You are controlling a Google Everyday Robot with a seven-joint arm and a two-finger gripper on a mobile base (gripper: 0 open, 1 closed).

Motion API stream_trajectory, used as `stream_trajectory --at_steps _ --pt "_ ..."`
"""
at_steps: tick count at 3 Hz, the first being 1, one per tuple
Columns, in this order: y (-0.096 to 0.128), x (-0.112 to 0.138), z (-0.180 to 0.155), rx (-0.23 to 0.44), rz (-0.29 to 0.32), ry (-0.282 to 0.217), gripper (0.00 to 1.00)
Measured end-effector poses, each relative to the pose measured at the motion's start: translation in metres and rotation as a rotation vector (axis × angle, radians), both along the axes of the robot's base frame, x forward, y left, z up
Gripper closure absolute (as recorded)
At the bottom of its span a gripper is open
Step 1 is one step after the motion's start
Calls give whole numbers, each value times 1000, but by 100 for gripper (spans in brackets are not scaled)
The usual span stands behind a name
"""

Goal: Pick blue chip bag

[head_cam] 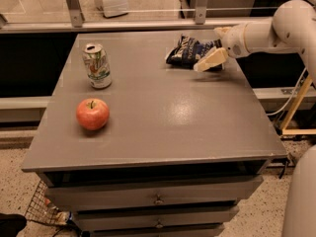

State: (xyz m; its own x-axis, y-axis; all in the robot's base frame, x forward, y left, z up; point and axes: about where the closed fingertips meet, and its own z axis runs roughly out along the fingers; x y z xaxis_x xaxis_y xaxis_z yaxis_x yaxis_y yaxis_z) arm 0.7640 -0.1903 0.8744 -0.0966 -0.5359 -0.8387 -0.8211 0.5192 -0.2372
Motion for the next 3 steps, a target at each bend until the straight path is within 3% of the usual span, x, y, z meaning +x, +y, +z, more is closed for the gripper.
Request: stream_trajectory --at_steps 1,3 --pt "12 12 -16 -3 22 21 18" --pt "18 14 -20 -1 30 26 65"
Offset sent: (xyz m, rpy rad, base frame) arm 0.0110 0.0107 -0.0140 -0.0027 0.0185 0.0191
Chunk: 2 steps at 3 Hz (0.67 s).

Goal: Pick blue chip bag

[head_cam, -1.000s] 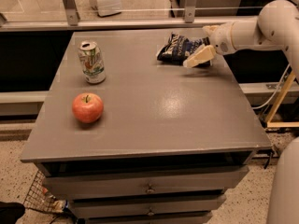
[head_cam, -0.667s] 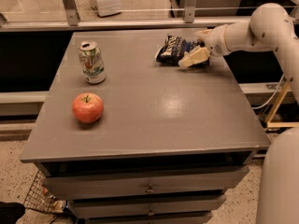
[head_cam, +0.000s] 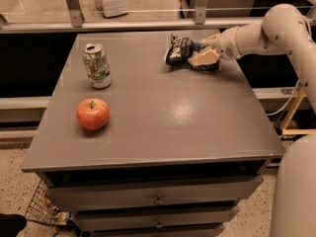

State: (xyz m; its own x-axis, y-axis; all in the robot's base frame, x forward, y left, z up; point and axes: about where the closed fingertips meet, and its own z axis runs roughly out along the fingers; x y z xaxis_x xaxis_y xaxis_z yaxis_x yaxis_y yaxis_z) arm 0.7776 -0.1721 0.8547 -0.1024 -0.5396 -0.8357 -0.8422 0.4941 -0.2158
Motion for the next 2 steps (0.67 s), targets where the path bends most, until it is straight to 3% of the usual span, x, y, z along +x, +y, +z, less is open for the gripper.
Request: stream_trajectory --at_steps 1,2 --pt "3 1 -2 1 4 3 87" --pt "6 1 -4 2 8 6 100"
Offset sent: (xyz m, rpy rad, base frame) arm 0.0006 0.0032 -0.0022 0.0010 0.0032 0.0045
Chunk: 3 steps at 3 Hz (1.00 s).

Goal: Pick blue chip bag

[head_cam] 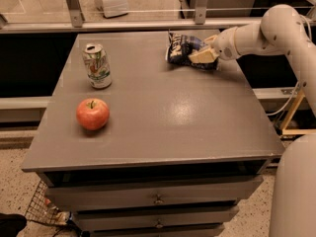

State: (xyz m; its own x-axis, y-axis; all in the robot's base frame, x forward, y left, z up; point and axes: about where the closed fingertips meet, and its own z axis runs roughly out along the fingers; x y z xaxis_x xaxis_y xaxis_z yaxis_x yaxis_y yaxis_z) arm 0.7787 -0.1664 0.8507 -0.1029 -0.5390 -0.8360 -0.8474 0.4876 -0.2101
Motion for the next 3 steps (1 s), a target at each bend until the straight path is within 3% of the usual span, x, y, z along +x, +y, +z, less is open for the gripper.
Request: stream_trajectory --at_steps 1,3 --pt "3 -1 5 -37 2 5 100" --pt "9 -35 99 -180 26 -60 100"
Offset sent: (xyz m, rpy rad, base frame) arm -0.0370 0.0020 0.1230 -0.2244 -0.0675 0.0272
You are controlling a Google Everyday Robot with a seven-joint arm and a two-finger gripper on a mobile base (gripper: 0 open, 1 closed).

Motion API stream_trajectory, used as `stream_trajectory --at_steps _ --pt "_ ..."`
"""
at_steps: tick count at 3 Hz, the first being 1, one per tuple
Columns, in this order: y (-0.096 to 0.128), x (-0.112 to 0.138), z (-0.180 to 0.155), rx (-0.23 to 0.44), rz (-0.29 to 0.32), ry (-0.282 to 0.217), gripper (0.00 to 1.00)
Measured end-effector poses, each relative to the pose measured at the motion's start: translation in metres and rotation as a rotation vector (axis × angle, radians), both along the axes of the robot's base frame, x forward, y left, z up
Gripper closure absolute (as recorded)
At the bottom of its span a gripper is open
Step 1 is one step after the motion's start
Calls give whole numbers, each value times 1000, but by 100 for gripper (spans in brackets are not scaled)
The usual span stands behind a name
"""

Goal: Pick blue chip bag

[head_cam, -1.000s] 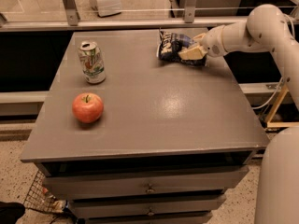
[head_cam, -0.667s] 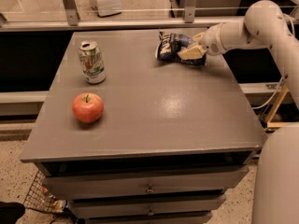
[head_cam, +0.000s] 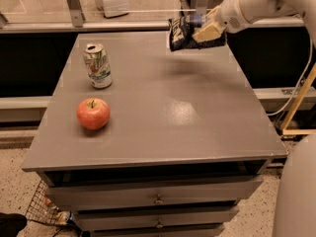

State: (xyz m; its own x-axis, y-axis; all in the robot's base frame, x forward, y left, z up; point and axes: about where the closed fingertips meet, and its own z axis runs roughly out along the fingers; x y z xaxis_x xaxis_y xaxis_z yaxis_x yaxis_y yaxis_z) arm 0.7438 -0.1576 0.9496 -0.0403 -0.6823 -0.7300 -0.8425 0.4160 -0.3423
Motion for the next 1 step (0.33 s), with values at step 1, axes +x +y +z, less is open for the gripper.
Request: stream_trajectory --at_steps 1 --pt "1 -21 48 -24 17 -56 100"
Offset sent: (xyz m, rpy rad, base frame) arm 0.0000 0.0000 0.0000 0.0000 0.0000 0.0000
